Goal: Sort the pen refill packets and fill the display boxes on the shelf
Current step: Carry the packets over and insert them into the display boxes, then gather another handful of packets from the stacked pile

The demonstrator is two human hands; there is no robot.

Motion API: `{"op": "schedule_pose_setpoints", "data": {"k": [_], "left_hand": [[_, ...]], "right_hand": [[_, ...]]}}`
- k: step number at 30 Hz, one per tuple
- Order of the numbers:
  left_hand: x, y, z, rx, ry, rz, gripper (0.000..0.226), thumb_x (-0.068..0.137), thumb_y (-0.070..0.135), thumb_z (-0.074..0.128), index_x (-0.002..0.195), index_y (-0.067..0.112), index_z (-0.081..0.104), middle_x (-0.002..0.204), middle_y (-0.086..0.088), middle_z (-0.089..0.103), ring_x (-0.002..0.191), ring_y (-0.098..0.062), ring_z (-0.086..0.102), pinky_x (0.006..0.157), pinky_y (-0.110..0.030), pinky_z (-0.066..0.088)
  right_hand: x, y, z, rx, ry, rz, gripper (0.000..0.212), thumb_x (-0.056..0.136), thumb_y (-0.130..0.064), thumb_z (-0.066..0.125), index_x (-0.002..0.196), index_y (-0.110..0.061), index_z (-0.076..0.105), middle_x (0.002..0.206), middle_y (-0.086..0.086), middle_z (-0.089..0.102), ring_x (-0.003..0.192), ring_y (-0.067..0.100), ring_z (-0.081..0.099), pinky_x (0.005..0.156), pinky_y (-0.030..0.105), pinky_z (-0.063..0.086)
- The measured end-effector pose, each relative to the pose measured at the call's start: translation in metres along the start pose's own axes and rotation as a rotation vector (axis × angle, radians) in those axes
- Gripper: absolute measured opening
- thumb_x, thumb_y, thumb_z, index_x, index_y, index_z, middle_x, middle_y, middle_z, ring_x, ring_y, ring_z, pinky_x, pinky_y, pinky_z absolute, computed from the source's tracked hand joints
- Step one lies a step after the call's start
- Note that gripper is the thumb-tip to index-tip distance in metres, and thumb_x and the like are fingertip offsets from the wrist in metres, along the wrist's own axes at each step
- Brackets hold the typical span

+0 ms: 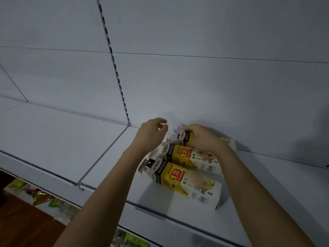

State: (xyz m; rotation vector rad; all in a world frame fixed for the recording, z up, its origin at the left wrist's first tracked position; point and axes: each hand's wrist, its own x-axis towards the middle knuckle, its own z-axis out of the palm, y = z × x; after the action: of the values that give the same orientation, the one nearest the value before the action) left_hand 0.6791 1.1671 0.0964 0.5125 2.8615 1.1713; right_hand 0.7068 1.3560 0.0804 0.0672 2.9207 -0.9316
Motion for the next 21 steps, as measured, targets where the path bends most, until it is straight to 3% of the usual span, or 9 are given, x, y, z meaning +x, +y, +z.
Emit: {"op": "schedule_pose_setpoints", "data": {"k": [2,4,6,9,14,16,21], "left_hand": [[-0.016,-0.017,-0.008,0.052,0.049,-0.013,0.033,0.101,0.033,0.048,0.13,0.025,0.061,0.115,0.008,0.066,0.102,-0.009,0.057,0.085,-0.025,0.039],[-0.034,-0.038,-0.019,0.112,0.125,-0.046,0.031,0.1,0.037,0.049,0.127,0.029,0.062,0.115,0.012,0.065,0.102,-0.009,0.055,0.087,-0.028,0.041],[-0.054,-0.062,-0.033,0.186,0.205,-0.087,0.03,0.099,0.04,0.05,0.124,0.03,0.064,0.118,0.012,0.067,0.108,-0.014,0.057,0.092,-0.033,0.044],[-0.084,-0.092,-0.061,0.295,0.266,-0.135,0.034,0.098,0.045,0.049,0.123,0.028,0.065,0.121,0.007,0.068,0.109,-0.02,0.059,0.094,-0.039,0.047],[-0.139,-0.145,-0.109,0.377,0.296,-0.237,0.045,0.098,0.055,0.044,0.128,0.027,0.062,0.126,0.003,0.065,0.111,-0.023,0.059,0.093,-0.045,0.049],[-0.166,-0.172,-0.127,0.367,0.306,-0.282,0.048,0.097,0.058,0.044,0.129,0.026,0.062,0.126,0.002,0.065,0.111,-0.023,0.059,0.093,-0.047,0.051],[-0.251,-0.25,-0.171,0.354,0.313,-0.424,0.047,0.095,0.056,0.05,0.13,0.027,0.061,0.129,0.002,0.064,0.111,-0.019,0.06,0.089,-0.045,0.053]], "right_hand": [[-0.004,0.002,-0.001,-0.007,-0.035,0.021,0.029,0.092,-0.023,0.066,0.119,-0.016,0.063,0.104,0.004,0.07,0.08,0.024,0.07,0.065,0.039,0.056],[-0.007,0.001,-0.003,0.056,0.025,0.004,0.038,0.095,-0.022,0.062,0.132,-0.019,0.057,0.129,0.001,0.059,0.103,0.023,0.064,0.078,0.038,0.054],[-0.011,-0.01,-0.003,0.101,0.119,-0.084,0.039,0.098,-0.024,0.059,0.136,-0.023,0.053,0.137,-0.002,0.051,0.121,0.018,0.052,0.089,0.033,0.045],[-0.023,-0.045,0.004,0.154,0.15,-0.203,0.031,0.1,-0.03,0.054,0.13,-0.027,0.057,0.124,-0.011,0.056,0.111,0.011,0.055,0.088,0.032,0.046],[-0.04,-0.117,0.046,0.087,0.016,-0.326,0.026,0.099,-0.04,0.05,0.119,-0.03,0.062,0.101,-0.023,0.056,0.095,0.011,0.059,0.087,0.039,0.053],[-0.043,-0.144,0.075,0.073,-0.053,-0.355,0.026,0.098,-0.042,0.051,0.118,-0.029,0.063,0.098,-0.025,0.055,0.092,0.012,0.061,0.085,0.044,0.055],[-0.051,-0.222,0.163,-0.022,-0.197,-0.443,0.022,0.097,-0.044,0.052,0.112,-0.034,0.063,0.105,-0.019,0.061,0.097,0.01,0.059,0.093,0.041,0.05]]}}
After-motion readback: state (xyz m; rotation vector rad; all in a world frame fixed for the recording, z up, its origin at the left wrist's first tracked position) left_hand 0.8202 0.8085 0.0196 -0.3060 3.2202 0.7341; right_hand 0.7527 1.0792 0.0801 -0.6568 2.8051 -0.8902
